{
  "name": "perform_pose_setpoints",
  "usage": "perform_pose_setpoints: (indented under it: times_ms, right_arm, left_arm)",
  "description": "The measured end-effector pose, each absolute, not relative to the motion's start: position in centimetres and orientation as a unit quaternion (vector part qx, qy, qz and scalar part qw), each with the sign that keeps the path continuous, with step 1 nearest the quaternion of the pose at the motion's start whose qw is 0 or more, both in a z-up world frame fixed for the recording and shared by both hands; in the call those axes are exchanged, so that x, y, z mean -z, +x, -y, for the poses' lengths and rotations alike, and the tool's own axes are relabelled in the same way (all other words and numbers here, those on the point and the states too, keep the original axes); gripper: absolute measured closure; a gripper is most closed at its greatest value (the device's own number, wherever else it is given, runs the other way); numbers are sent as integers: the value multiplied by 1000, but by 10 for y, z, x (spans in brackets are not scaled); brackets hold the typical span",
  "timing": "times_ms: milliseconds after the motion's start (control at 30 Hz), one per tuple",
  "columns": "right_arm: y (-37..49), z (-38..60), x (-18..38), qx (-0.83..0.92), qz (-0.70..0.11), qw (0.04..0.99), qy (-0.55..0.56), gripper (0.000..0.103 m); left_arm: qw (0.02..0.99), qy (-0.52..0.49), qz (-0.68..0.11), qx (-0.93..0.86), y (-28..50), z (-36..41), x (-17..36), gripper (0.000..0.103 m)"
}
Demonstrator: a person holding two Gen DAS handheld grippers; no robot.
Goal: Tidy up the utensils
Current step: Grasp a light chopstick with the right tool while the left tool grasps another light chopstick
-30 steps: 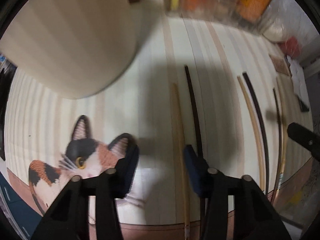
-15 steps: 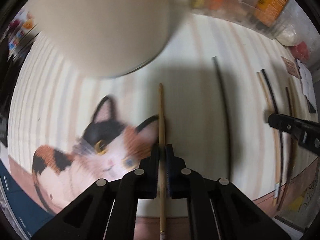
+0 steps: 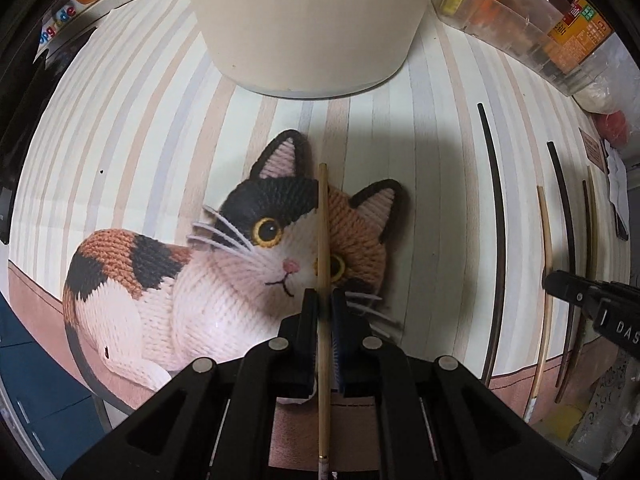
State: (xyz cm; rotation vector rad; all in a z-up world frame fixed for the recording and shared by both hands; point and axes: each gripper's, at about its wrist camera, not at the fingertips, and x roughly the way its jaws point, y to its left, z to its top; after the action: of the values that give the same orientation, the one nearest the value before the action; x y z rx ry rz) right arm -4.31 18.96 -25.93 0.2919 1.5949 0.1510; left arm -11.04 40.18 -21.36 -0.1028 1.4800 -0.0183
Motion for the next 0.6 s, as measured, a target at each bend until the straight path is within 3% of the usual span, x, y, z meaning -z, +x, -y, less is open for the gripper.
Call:
perform_pose_setpoints:
  times_ms: [600]
  right_arm:
    - [-29,-210,262,-61,-732,673,84,96]
  left_arm:
    - [739,-14,-673,19,-59,-361,218,94]
